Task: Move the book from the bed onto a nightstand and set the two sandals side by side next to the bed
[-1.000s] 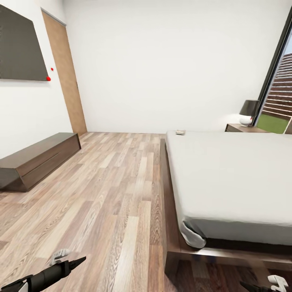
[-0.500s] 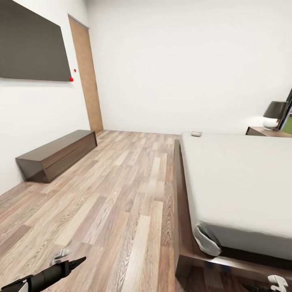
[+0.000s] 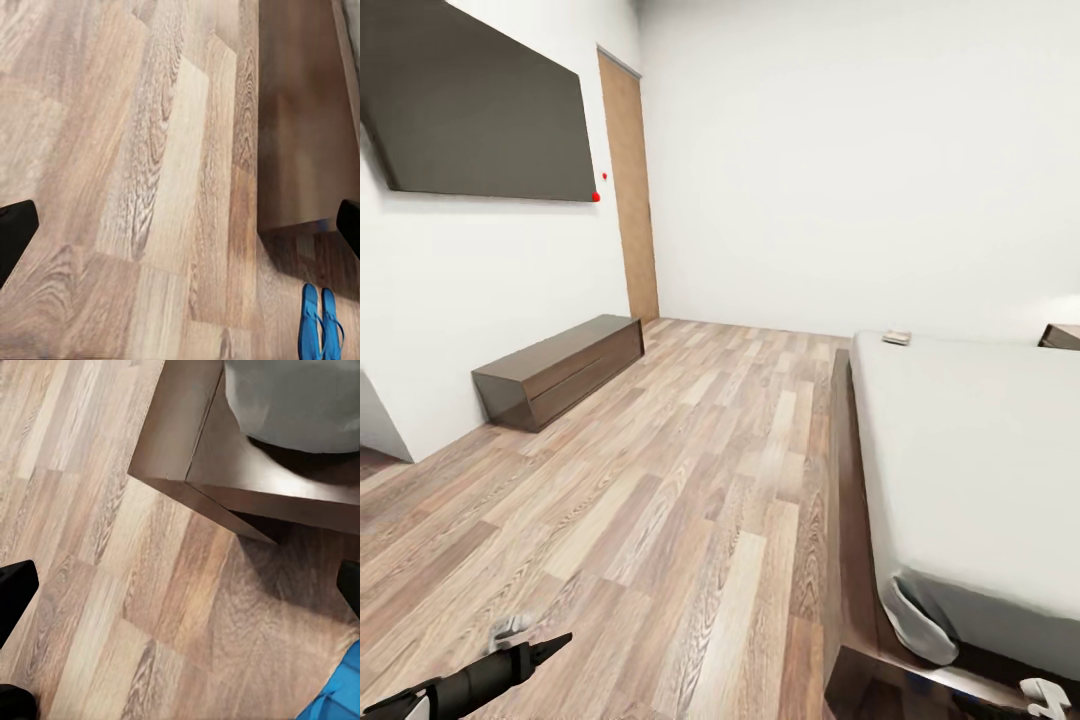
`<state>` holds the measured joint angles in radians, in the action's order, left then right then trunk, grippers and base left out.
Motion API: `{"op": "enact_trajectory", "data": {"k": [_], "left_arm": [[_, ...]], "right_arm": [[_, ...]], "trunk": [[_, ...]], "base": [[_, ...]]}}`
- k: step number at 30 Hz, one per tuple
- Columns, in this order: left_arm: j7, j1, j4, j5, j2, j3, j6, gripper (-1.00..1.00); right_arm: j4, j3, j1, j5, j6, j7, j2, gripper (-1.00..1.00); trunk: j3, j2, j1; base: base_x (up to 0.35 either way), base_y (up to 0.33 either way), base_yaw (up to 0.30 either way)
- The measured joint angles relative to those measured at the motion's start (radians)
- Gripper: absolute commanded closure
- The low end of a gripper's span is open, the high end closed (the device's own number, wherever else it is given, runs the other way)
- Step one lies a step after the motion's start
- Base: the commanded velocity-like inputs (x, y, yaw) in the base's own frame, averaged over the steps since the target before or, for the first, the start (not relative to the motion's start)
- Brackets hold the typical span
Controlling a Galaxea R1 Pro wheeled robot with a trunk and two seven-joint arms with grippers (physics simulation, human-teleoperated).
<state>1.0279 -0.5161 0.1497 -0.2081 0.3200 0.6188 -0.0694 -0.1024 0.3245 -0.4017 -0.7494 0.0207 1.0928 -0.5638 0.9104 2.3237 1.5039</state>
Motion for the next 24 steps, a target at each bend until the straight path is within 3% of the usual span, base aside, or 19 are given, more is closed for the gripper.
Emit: {"op": "enact_trajectory", "data": {"k": [24], "left_arm": [[0.000, 0.000, 0.000, 0.000, 0.000, 0.000, 0.000, -1.00]], "right_arm": [[0.000, 0.000, 0.000, 0.000, 0.000, 0.000, 0.000, -1.00]], "trunk": [[0.000, 0.000, 0.000]], "base": [[0.000, 0.000, 0.294]]}}
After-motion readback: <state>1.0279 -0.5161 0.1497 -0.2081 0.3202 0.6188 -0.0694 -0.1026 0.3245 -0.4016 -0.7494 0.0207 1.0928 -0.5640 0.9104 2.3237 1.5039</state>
